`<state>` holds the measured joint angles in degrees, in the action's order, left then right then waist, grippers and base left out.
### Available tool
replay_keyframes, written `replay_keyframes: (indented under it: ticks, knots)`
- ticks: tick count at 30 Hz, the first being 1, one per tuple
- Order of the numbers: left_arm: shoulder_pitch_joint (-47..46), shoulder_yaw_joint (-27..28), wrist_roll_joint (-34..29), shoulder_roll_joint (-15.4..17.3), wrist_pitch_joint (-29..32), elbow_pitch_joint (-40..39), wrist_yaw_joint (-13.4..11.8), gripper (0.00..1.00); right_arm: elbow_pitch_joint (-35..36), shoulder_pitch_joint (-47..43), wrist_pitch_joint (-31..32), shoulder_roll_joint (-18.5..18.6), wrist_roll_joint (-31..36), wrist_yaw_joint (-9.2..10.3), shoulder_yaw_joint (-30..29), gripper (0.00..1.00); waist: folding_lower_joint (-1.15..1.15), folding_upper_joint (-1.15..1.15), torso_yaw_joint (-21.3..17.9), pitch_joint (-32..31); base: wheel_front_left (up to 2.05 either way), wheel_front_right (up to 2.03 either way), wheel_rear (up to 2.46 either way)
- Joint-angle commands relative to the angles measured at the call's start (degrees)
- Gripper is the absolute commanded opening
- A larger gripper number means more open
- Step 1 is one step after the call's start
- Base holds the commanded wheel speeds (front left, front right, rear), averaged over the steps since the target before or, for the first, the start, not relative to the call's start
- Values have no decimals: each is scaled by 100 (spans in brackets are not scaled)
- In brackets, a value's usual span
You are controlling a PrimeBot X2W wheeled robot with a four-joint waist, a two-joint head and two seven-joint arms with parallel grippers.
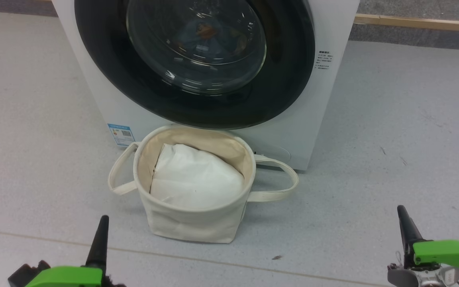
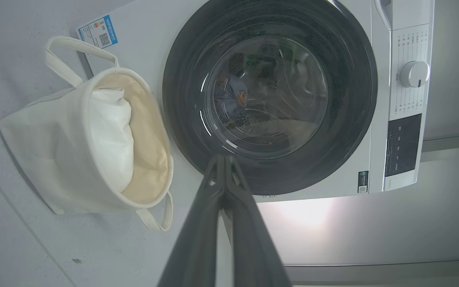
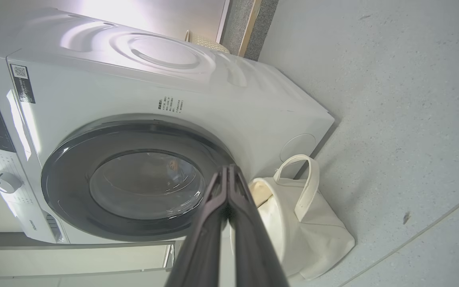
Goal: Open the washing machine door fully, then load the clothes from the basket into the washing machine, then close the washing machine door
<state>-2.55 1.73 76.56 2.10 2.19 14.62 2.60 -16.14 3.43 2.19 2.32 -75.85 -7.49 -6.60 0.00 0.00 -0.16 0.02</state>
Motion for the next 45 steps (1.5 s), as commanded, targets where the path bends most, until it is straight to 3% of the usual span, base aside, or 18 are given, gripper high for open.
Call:
replay_keyframes:
  ticks: [1,21,45]
  knots:
    - [-302,237,256,64,85,-235,73,0,165,272,78,63,-273,0,68,0,0,0,2,-1,0,0,0]
    - [-362,484,1537,77,422,-321,222,0,141,369,408,80,-1627,0,25,0,0,0,14,-11,0,0,0]
    - [-363,488,1557,77,427,-323,224,0,141,370,405,89,-1658,0,36,0,0,0,14,-11,0,0,0]
